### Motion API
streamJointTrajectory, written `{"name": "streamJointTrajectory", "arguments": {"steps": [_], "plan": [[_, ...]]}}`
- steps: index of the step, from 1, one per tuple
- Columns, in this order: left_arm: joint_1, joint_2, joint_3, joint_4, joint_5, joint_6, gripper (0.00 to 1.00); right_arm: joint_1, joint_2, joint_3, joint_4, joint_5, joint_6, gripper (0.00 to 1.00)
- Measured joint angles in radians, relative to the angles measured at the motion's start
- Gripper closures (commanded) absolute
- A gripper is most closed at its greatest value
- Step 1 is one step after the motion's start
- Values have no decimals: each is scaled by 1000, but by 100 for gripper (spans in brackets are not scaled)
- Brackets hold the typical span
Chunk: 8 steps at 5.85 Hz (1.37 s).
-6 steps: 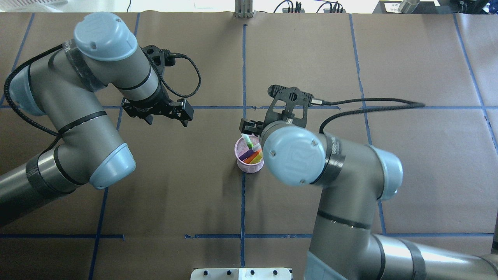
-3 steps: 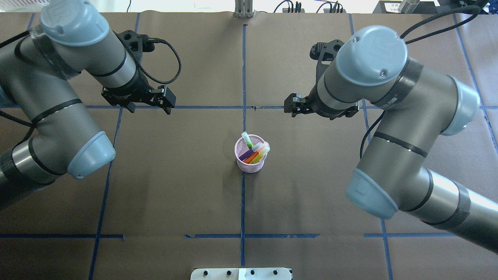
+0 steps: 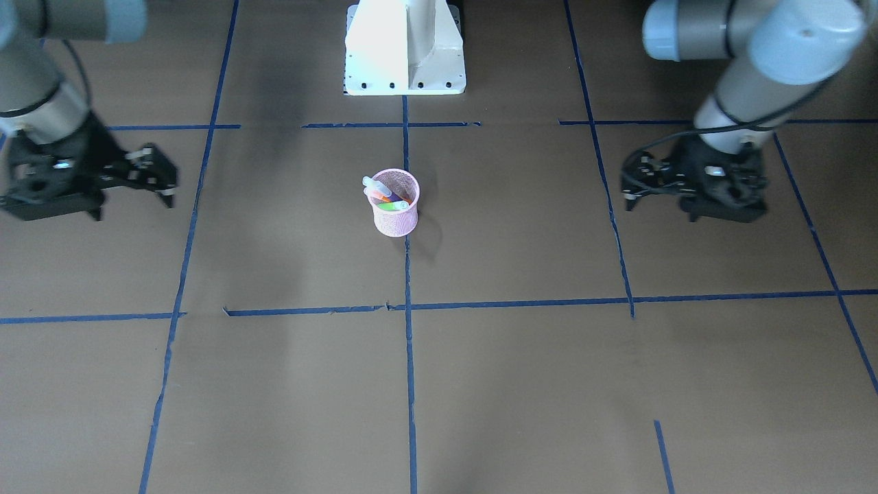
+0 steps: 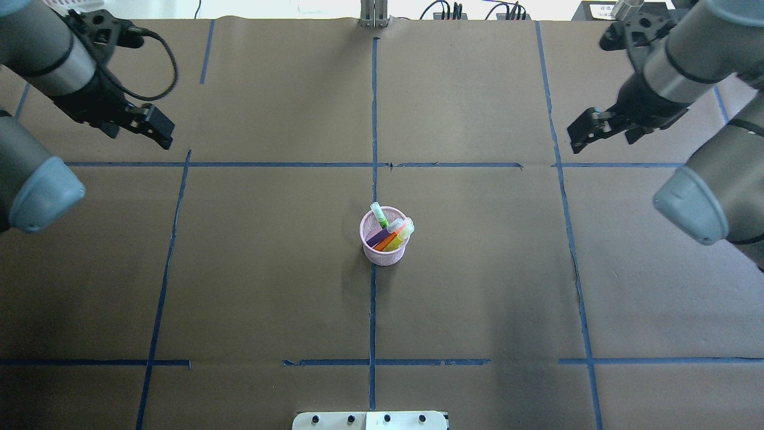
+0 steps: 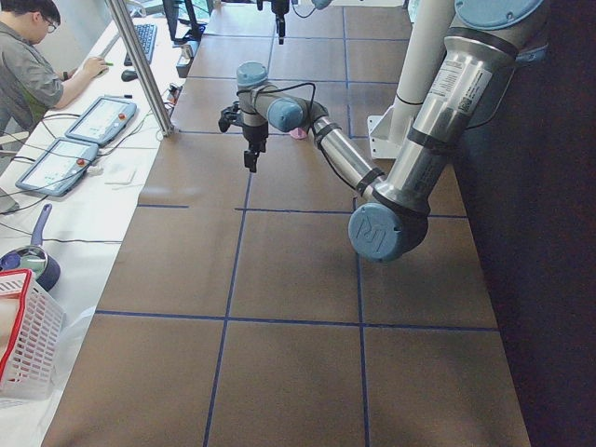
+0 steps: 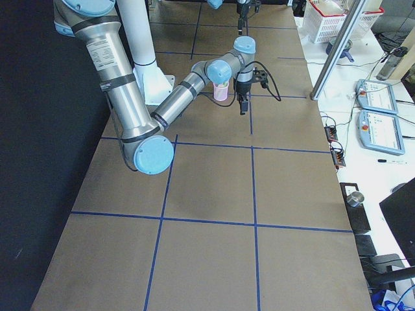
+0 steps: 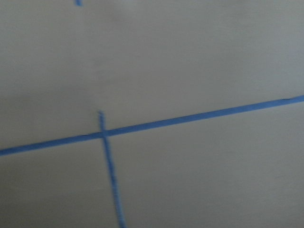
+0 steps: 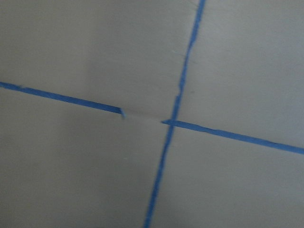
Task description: Collect pens into pen holder
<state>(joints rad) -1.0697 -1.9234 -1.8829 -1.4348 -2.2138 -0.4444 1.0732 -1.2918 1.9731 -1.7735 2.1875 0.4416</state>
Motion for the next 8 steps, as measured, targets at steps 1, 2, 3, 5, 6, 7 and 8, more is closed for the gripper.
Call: {"name": "streamJointTrajectory", "arguments": {"steps": [1,2,3,5,6,7,8], "plan": [[-113,75,8,1,-53,182,0,110,-102,-1,0,37,-206,0],[-217,152,22,-1,-103,325,0,206,-195,-6,1,64,-382,0],[-305,228,42,-7,-135,419,0,292,-283,-19,3,76,-522,0],[-428,359,85,-12,-149,557,0,439,-421,-73,8,101,-620,0],[-459,411,100,-14,-148,575,0,476,-465,-99,10,131,-627,0],[-471,441,107,-16,-147,577,0,487,-488,-109,12,144,-629,0],[-474,458,113,-18,-148,578,0,490,-495,-112,12,149,-629,0]]}}
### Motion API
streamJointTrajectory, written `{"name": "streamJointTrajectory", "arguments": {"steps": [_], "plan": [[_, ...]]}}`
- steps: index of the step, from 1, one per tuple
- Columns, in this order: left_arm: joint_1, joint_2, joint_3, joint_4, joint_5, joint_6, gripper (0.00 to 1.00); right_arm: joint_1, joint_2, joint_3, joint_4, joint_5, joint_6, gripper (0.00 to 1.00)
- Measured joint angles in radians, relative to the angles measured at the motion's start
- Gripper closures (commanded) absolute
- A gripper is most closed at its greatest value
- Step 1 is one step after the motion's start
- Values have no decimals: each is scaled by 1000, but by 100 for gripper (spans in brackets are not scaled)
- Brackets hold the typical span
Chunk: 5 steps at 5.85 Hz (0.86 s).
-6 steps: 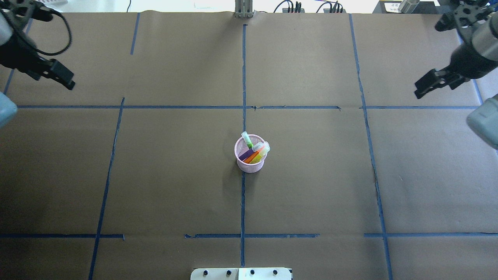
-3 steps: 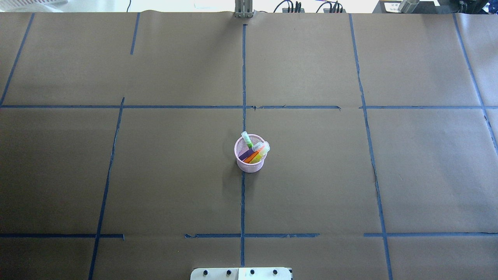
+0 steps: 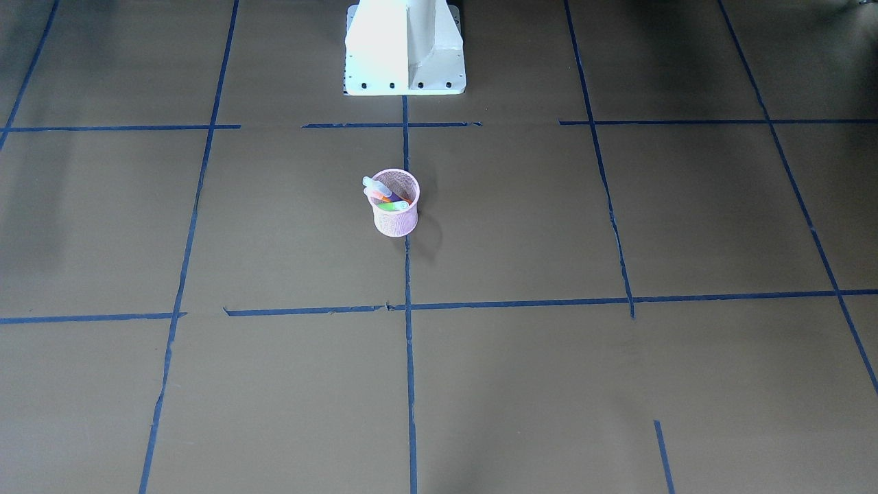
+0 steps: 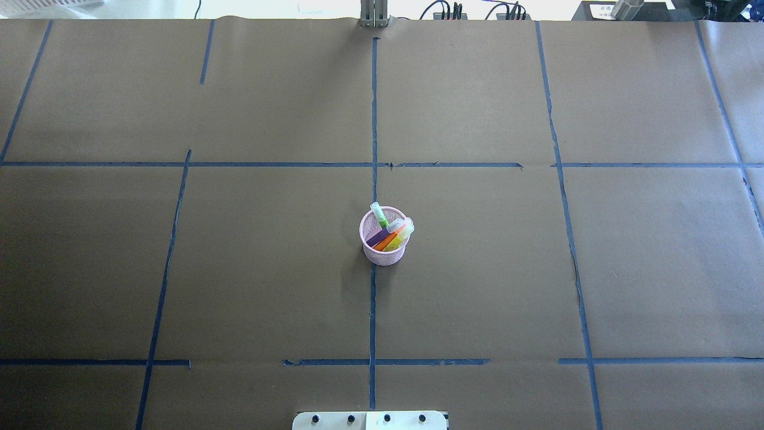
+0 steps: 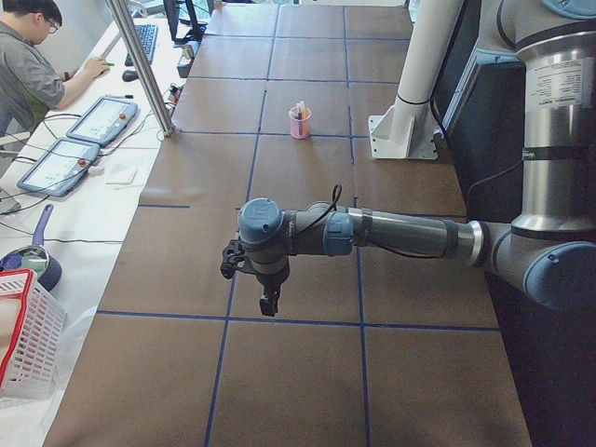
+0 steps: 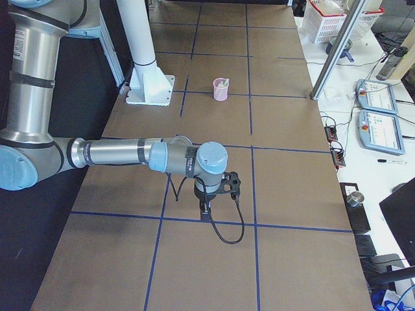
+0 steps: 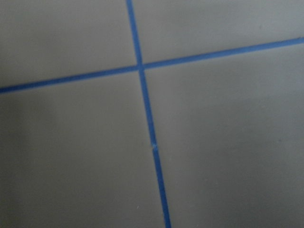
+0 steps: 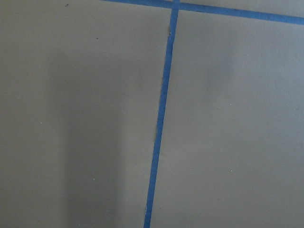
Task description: Collect pens into pen holder
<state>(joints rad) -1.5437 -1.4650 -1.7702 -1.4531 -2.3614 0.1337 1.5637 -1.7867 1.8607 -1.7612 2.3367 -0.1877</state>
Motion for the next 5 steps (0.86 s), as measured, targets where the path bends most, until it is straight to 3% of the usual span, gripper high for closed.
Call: {"name": "streamJointTrajectory", "arguments": {"steps": [5], "plan": [[10,-2,2,-1,10,4,0,-1,-1,-4,0,16,1,0]]}}
